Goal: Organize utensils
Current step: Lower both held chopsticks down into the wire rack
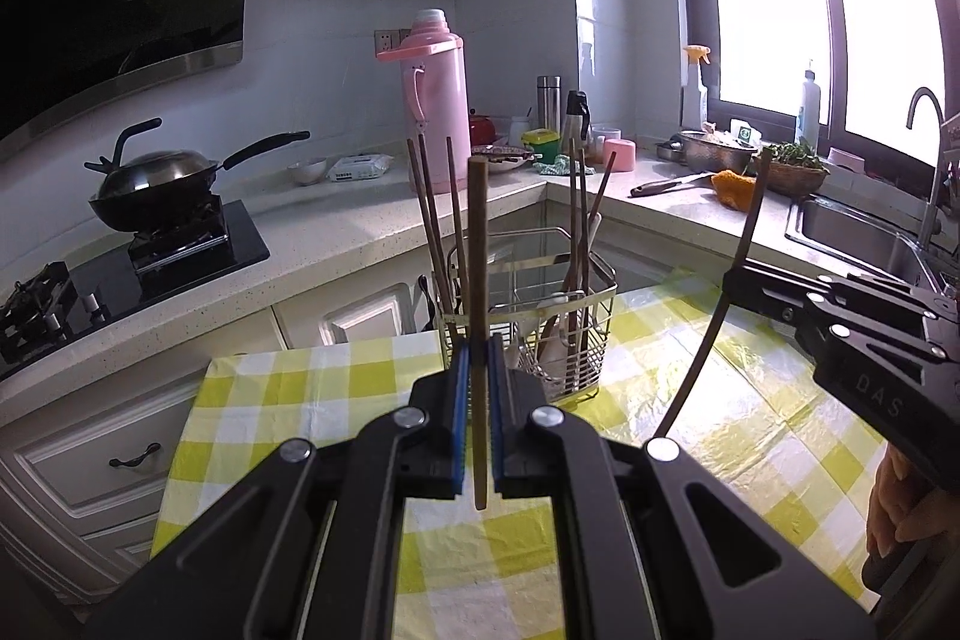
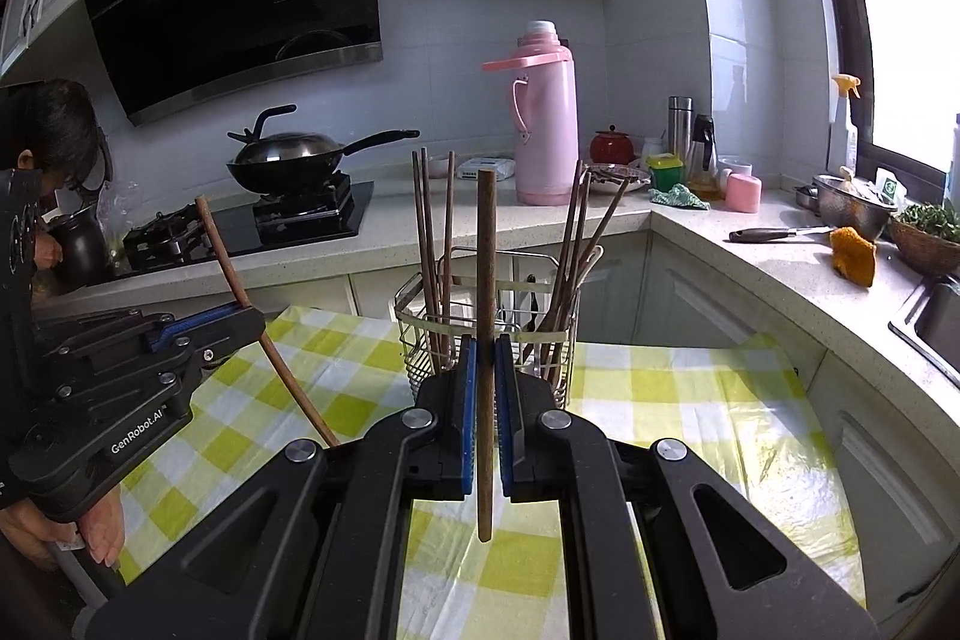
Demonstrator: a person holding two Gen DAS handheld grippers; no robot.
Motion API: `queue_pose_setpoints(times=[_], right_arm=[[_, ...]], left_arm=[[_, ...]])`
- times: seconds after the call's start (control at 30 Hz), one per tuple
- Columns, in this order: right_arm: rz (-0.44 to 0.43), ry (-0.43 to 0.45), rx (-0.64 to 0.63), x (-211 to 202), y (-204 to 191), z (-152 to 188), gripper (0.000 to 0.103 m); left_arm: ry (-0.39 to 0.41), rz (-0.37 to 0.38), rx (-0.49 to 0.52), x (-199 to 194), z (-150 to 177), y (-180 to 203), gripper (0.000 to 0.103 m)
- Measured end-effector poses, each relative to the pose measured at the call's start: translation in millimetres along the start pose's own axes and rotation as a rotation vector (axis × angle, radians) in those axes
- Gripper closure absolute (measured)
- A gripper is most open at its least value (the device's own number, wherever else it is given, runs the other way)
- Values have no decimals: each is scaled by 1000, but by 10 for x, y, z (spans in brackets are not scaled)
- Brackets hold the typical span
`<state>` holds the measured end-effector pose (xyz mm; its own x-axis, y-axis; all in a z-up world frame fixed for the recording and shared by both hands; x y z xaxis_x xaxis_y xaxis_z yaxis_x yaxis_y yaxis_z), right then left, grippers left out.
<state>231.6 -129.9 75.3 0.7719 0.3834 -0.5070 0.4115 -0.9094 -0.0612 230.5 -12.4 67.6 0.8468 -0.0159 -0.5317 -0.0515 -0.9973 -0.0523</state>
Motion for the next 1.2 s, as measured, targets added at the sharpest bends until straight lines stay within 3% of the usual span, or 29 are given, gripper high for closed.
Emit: queue_pose_setpoints(times=[0.27,0.83,1.0,1.2], right_arm=[[2,31,0,38,94,-345,96],[1,91,-18,260,247,-1554,96],[-10,54,-1,538,317,-1570,96],[-49,-43,25,984,361,-1301,96]], left_arm=[[17,17,2,24,-404,-77,97],[65,13,47,361,-1689,-94,97],[33,21,30,707,-1725,-84,97],[-38,52,-17,1172,-1431,-126,97]])
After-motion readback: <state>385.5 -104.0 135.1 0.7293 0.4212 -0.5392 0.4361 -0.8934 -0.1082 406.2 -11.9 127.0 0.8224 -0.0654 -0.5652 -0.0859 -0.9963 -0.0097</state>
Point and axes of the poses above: each gripper's, at about its wrist camera, not at the fingertips, and x roughly the way its jaws point, y to its right, z to its underside, the point moved 6 cm from there along x, roughly the way its jaws point, and after that the axes turned 6 degrees about -y, right-handed, at the moved point
